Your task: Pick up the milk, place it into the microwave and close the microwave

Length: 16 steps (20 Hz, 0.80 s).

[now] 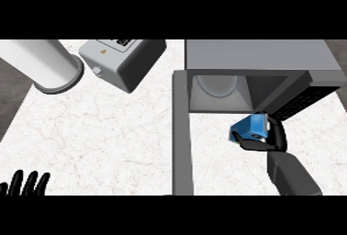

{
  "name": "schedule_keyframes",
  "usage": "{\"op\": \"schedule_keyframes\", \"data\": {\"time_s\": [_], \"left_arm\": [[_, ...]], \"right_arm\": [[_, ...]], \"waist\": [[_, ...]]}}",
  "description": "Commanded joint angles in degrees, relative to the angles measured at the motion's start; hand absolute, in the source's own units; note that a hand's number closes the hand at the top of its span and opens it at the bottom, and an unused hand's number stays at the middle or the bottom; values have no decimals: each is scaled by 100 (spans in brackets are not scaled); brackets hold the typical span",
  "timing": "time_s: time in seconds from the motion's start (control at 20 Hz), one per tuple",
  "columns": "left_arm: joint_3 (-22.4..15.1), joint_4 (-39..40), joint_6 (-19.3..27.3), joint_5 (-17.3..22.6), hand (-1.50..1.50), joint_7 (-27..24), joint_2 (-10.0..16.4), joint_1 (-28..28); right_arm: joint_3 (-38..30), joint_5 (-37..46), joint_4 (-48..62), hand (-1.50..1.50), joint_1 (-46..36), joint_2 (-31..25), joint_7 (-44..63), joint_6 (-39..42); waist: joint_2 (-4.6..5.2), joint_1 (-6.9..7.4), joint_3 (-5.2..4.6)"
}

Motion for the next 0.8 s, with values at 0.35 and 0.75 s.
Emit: {"op": "schedule_keyframes", "data": {"time_s": [0.35,0.75], "left_arm": [[-97,-384,-40,58,-150,203,-94,321],[101,40,-296,68,-150,-172,-63,360]], "right_arm": [[-261,-240,-206,150,358,523,-907,-599],[259,-243,-2143,150,1117,759,112,-575]], "waist": [[-29,18,7],[-89,-122,-9]]}}
